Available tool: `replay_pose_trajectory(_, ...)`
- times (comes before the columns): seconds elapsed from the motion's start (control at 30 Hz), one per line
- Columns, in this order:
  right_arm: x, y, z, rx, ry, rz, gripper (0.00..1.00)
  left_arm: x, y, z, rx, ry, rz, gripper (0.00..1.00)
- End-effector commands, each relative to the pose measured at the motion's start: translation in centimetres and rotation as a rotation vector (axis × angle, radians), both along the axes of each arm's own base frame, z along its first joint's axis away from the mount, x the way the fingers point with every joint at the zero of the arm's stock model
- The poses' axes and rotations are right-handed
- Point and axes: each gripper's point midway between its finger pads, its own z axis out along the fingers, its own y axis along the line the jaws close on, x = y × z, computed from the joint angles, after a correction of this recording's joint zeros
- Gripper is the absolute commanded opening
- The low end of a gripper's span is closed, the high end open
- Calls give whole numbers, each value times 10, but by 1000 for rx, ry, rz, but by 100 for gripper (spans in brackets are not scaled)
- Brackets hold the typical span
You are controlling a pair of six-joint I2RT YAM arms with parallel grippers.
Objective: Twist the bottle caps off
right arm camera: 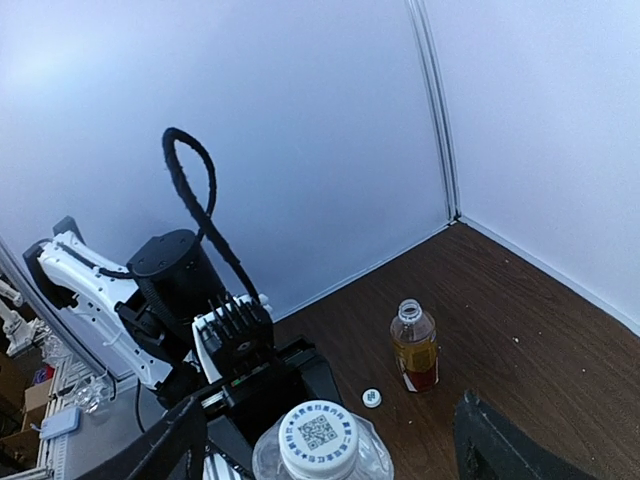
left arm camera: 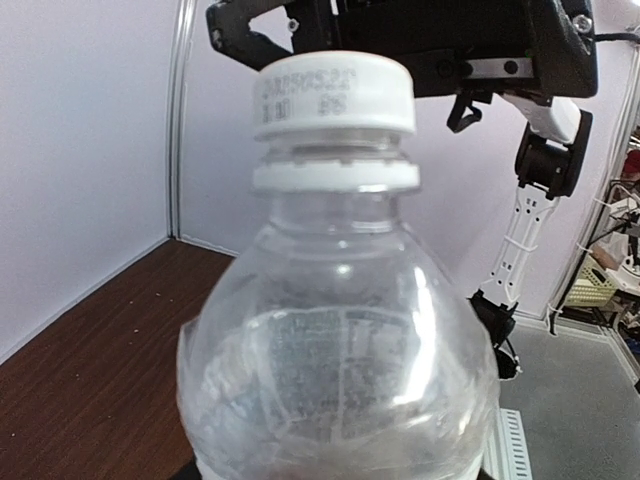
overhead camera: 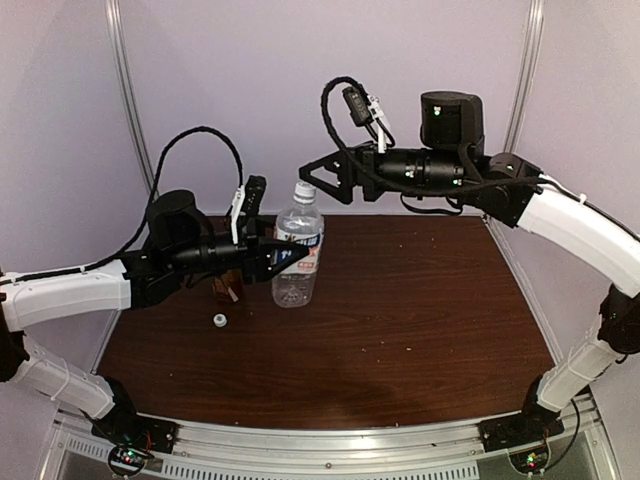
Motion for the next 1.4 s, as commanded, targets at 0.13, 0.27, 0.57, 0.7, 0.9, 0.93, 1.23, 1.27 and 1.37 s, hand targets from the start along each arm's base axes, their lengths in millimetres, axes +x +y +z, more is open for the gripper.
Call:
replay_pose_trajectory(0.13,30,8,-11,-29,75,-188,85,23,5,14,-9,-46,144,35)
replay_pose_trajectory(0.27,31,14,-16,-42,87,-181,80,25,5,13,-6,-45,151,34)
replay_pose_trajectory(0.57,30,21,-26,-55,109,-150,62,26,6,13,-3,-45,159,35)
replay_pose_trajectory(0.7,27,25,-28,-54,116,-129,56,26,6,13,-3,-45,161,35)
replay_pose_trajectory(0.9,26,29,-31,-56,124,-110,49,26,7,13,-1,-46,163,35)
replay_pose_trajectory(0.93,26,29,-31,-55,126,-109,47,26,7,12,0,-46,163,35)
replay_pose_trajectory(1.23,18,33,-29,-39,124,-59,27,26,8,13,-1,-50,170,35)
replay_pose_trajectory(1.27,18,33,-29,-39,120,-57,25,26,8,14,-2,-52,172,35)
replay_pose_trajectory(1.37,17,31,-29,-45,95,-51,17,24,8,16,-6,-58,163,34)
